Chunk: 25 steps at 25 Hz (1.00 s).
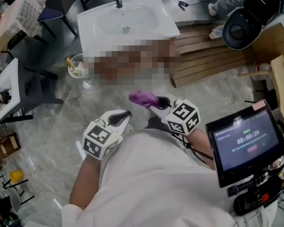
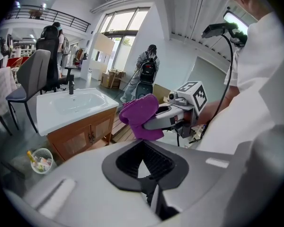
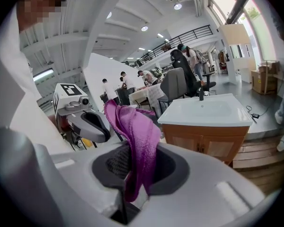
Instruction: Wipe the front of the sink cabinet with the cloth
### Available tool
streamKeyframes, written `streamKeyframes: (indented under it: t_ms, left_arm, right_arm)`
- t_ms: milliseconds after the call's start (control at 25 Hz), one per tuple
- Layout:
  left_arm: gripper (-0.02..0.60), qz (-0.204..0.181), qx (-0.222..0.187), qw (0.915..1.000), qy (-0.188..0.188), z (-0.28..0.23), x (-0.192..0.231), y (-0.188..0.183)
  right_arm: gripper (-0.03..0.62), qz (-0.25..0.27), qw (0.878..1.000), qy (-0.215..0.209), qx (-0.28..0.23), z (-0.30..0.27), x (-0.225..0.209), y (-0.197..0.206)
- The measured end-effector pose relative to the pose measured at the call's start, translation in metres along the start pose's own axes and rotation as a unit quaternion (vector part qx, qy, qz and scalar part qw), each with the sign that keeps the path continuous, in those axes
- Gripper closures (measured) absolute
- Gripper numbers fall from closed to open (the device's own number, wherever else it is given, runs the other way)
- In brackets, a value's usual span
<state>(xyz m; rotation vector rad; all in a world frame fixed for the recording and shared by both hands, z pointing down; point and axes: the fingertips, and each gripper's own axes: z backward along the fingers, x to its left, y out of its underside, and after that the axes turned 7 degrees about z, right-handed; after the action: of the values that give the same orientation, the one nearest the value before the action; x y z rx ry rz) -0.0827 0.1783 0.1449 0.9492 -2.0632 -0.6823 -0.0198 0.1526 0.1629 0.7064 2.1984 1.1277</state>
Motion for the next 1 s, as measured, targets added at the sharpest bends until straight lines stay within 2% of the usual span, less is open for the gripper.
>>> streamKeyframes:
  t_ms: [680, 1000]
  left_arm:
    - [0.575, 0.003, -0.003, 0.9999, -0.01, 0.002, 0.005, 0.005]
    - [0.575, -0.001, -0.007, 1.0, -0.006, 0.035, -0.012, 0.024]
  right_arm:
    - [0.511, 0.032, 0.999, -0.014, -0.001, -0.007, 0.01, -0.005]
    - [0.511, 0.041, 0.999, -0.003, -0.008, 0.003, 0.05, -0.012]
